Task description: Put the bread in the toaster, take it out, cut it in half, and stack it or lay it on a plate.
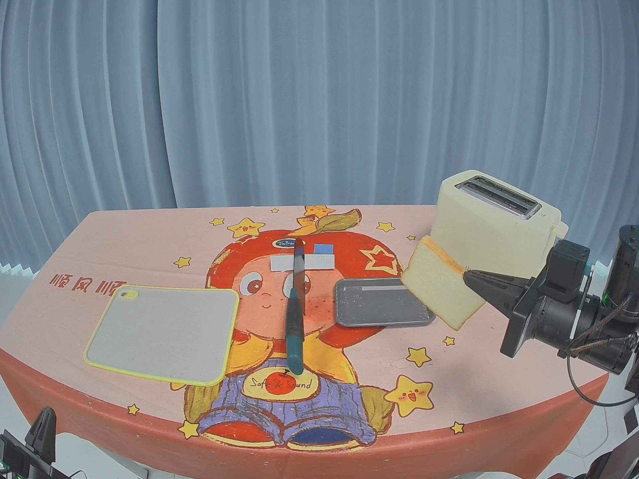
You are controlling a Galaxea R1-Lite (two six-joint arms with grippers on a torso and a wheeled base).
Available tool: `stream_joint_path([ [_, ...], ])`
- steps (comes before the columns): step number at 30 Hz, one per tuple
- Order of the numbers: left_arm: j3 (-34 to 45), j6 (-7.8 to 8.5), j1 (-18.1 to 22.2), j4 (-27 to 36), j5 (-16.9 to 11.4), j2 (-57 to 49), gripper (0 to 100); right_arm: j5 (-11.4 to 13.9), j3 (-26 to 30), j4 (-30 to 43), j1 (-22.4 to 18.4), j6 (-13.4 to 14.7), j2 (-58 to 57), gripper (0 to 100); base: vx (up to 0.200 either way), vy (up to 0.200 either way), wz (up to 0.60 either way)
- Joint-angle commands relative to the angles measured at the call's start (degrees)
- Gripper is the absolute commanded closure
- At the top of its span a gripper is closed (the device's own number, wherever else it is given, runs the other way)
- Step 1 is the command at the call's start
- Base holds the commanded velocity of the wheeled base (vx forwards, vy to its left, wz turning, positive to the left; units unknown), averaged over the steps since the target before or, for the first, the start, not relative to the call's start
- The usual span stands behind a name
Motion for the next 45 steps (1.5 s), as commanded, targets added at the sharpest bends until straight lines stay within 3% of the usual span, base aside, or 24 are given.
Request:
stream_joint_path([
  [1, 1.0, -0.02, 0.0, 0.0, 0.0, -0.2, 100, 0.0, -0.1, 0.0, 0.8, 0.0, -0.1, 100, -0.200, 0.000, 0.00],
  [14, 1.0, -0.02, 0.1, 0.0, 0.0, -0.2, 100, 0.0, -0.1, -1.4, 1.1, 0.3, 0.0, 100, -0.169, 0.000, 0.00],
  [45, 1.0, 0.07, 0.1, -0.1, -0.2, -0.2, 100, -0.7, 0.7, -3.2, 2.2, 0.5, 0.5, 100, 0.000, 0.200, 0.00],
])
